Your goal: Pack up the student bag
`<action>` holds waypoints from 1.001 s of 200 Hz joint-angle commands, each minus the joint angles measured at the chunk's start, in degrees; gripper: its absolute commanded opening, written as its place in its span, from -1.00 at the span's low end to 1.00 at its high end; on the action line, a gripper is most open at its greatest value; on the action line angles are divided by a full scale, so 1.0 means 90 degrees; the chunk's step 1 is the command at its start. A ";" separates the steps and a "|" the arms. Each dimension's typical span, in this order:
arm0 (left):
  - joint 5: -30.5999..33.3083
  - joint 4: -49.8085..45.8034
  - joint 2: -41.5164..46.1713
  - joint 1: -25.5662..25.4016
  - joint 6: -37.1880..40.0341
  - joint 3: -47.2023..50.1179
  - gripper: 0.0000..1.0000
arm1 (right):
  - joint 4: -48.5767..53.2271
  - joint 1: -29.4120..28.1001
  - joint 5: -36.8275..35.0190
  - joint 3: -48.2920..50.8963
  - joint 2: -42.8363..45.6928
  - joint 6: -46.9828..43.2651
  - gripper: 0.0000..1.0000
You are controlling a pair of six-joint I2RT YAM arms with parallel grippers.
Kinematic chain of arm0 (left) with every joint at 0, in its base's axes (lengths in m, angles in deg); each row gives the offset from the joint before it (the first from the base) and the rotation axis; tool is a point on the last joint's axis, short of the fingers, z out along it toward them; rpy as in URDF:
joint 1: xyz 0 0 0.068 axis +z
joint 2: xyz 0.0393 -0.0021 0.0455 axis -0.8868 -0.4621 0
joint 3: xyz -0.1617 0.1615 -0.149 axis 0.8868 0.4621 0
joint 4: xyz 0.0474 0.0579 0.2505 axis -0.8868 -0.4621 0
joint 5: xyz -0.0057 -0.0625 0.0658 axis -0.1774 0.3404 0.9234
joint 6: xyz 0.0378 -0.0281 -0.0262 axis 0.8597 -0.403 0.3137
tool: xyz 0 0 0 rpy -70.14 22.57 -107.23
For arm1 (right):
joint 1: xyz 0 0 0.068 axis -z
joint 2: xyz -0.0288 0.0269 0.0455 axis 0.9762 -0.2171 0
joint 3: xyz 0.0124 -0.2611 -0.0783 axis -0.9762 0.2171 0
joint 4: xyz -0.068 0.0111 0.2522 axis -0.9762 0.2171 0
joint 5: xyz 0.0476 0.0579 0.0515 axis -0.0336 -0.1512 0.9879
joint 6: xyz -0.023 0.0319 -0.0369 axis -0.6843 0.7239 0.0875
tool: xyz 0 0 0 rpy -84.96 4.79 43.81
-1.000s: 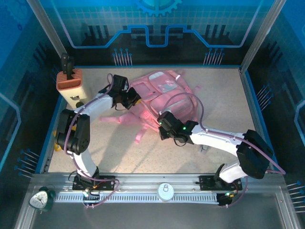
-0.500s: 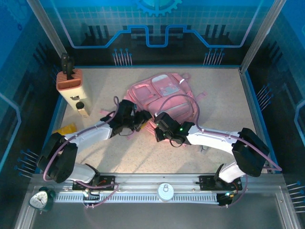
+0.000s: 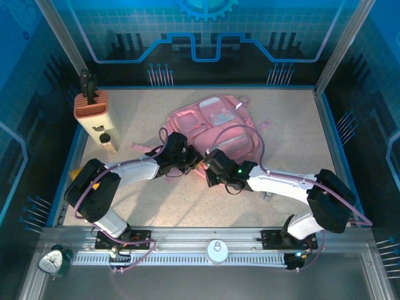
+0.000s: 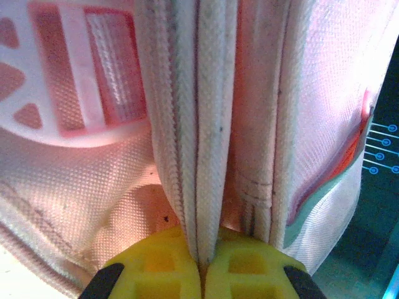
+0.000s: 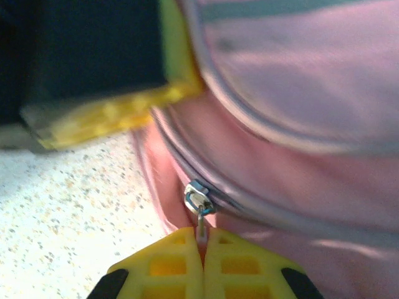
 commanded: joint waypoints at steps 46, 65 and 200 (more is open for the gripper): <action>0.0153 -0.1818 0.0755 0.1917 0.1979 -0.0655 -1.00 | 0.1490 0.1042 -0.0654 0.0850 0.1216 0.0092 -1.00; -0.0021 -0.2172 0.0410 0.2118 0.2277 -0.1146 -1.00 | 0.1773 0.1186 -0.0948 0.0675 0.1157 -0.0135 -1.00; -0.0296 -0.1280 0.1600 0.1788 0.1049 0.0020 0.11 | -0.0311 -0.0201 0.0257 -0.0323 -0.0335 -0.0177 -1.00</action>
